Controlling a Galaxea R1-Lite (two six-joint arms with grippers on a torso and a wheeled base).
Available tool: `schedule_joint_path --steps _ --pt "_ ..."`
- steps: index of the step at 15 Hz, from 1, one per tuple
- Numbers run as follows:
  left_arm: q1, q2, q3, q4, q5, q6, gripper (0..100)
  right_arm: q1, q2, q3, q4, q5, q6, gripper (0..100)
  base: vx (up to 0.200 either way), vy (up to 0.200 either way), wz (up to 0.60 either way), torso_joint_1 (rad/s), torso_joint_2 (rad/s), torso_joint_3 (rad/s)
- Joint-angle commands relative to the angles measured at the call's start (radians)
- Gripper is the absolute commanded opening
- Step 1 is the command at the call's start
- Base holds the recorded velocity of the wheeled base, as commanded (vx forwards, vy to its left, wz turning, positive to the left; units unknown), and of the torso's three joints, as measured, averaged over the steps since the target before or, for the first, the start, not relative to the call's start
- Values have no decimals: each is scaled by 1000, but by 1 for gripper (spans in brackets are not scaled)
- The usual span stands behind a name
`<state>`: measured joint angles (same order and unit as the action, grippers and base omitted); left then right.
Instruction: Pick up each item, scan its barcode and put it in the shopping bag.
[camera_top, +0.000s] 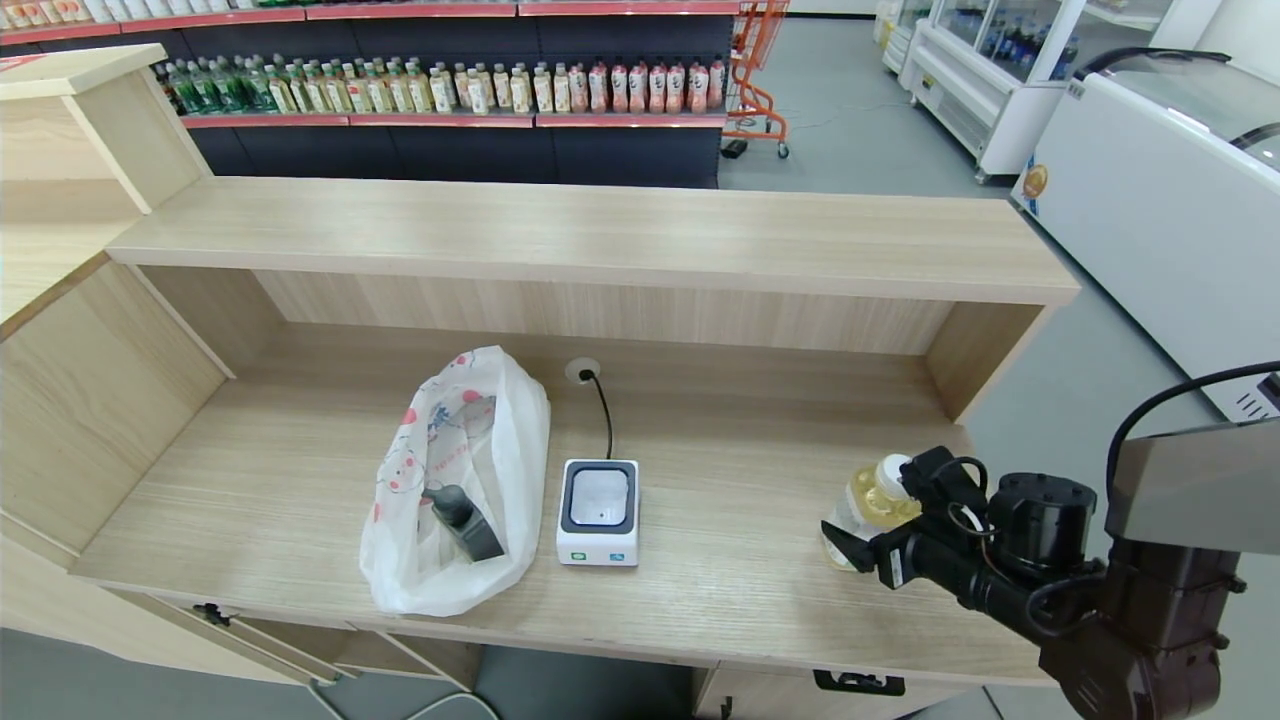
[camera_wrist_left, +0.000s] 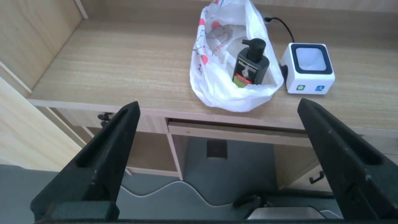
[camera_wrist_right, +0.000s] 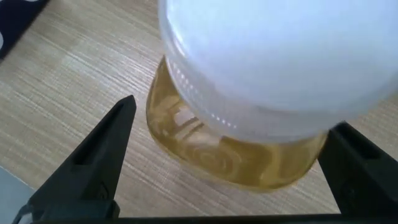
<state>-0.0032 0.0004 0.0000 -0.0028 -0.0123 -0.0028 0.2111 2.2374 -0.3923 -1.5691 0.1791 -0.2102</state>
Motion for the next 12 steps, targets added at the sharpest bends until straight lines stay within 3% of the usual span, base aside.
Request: schedule_joint_path --steps 1,8,9,12 --pt "0 1 0 0 0 0 100 1 34 -39 -2 0 -1 100 0 0 0 0 0 0" --pt "0 1 0 0 0 0 100 -1 74 -122 -2 2 -12 100 0 0 0 0 0 0" --pt "0 1 0 0 0 0 100 -2 76 -135 -2 2 -12 0 0 0 0 0 0 0" --pt "0 0 0 0 0 0 100 -13 82 -149 -2 8 -15 0 0 0 0 0 0 0"
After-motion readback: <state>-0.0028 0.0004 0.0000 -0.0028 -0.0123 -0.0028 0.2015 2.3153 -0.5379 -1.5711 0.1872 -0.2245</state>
